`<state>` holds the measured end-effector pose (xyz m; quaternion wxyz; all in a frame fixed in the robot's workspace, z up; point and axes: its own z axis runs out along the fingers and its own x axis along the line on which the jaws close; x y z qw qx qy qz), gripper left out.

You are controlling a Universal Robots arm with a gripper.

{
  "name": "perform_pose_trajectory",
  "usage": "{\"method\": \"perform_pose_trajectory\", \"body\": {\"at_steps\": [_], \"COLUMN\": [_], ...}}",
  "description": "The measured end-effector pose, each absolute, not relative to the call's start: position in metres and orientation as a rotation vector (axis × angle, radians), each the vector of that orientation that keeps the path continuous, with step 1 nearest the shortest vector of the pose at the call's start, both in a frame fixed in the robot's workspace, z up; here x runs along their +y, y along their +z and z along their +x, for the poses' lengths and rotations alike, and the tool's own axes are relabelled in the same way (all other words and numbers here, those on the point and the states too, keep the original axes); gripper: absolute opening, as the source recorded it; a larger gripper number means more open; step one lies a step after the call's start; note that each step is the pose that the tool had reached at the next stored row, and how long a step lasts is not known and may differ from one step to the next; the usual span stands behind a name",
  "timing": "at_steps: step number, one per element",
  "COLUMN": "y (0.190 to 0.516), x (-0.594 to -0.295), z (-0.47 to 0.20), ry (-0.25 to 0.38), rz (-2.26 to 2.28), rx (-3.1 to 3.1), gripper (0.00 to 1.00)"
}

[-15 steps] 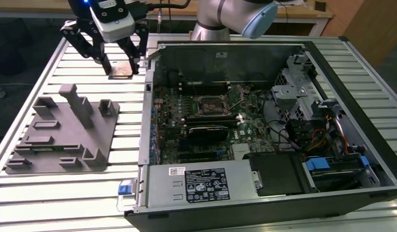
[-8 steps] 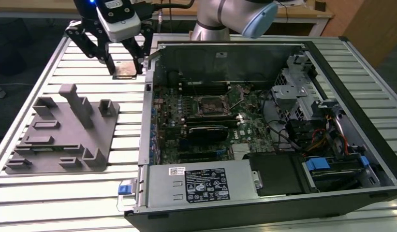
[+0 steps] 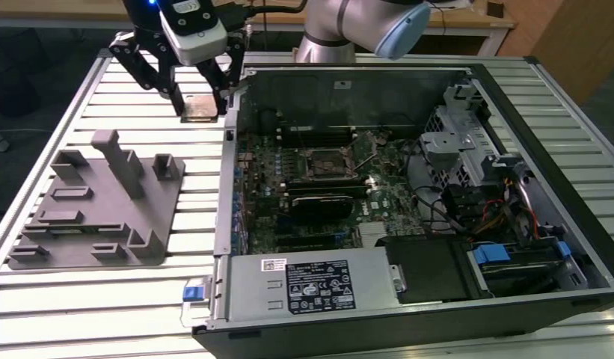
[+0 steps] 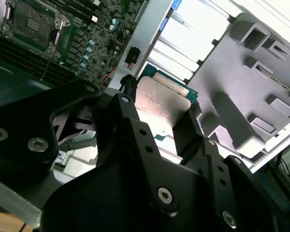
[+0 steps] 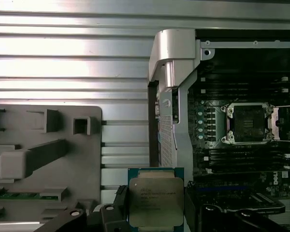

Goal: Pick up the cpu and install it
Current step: 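Pick up the cpu and move it towards the insertion slot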

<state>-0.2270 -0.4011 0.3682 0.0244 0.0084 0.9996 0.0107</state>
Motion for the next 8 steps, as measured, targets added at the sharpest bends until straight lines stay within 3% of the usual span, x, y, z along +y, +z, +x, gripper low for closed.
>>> {"method": "perform_pose_trajectory", "body": {"at_steps": [8], "y": [0.3682], "x": [-0.4009], "z": [-0.2206], "ry": [0.033], "rz": [0.026], "rx": [3.092], "gripper": [0.55]}}
